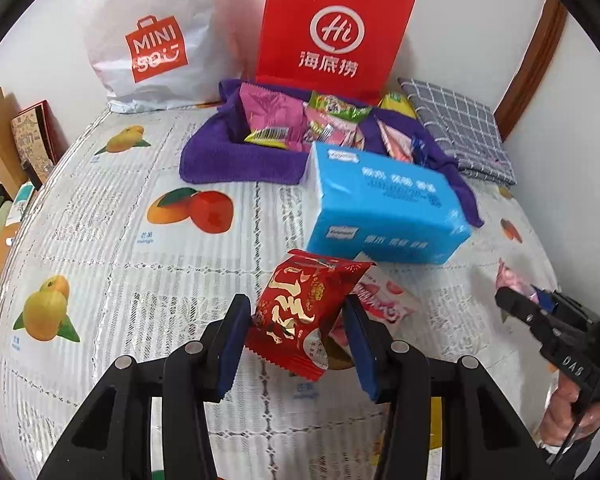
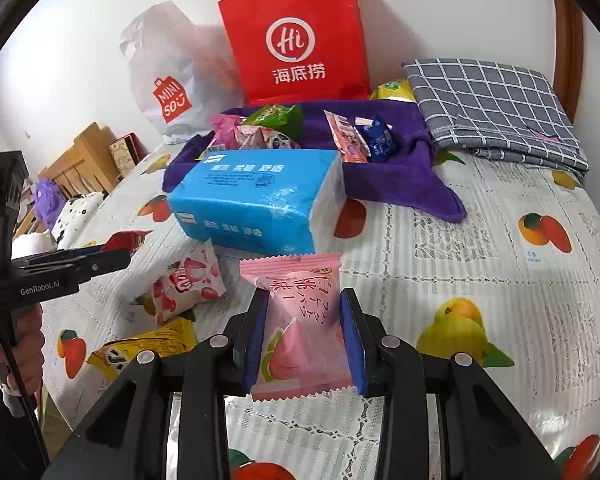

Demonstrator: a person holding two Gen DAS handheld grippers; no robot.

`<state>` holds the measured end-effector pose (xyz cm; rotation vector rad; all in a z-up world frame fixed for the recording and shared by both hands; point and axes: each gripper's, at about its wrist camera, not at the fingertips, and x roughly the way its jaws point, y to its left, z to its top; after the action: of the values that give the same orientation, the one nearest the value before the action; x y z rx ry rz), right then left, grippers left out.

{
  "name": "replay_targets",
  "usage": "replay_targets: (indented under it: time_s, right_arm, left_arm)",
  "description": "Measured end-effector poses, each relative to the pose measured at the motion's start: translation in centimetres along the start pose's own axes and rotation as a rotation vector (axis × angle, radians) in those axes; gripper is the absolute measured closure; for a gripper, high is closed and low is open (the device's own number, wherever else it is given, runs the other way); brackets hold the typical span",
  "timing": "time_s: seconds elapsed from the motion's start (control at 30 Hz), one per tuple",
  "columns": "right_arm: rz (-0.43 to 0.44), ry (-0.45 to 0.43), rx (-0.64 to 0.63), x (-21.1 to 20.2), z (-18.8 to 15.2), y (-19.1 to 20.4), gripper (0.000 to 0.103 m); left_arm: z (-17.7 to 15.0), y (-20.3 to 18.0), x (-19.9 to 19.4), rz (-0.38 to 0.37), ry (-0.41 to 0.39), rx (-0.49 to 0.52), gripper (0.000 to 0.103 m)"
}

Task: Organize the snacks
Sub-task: 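Carry the pink candy and red packet over the tissue pack onto the towel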

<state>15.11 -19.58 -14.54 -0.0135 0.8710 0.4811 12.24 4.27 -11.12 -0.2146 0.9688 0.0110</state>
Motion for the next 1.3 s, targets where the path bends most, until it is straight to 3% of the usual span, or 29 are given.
replay_targets:
  time_s: [0.5,0.77,1.3]
  right_arm:
    - [0.002,-0.020,0.002,-1.6,1.6,0.8,0.068]
    - [-0.016,-0.042,0.099,-2.0,2.1,1.2,0.068]
    - [-0.077,-0.138,0.347,-4.9,2.4,2.2,0.068]
  left_arm:
    - [1.0,-1.7,-0.5,-0.080,-0.011,-0.008,0.057]
    - [1.8,-2.0,-0.8,-0.136,-0.009,0.062,0.057]
    - [2.4,1.2,-1.5,-0.281,-0.004,0.157,0.057]
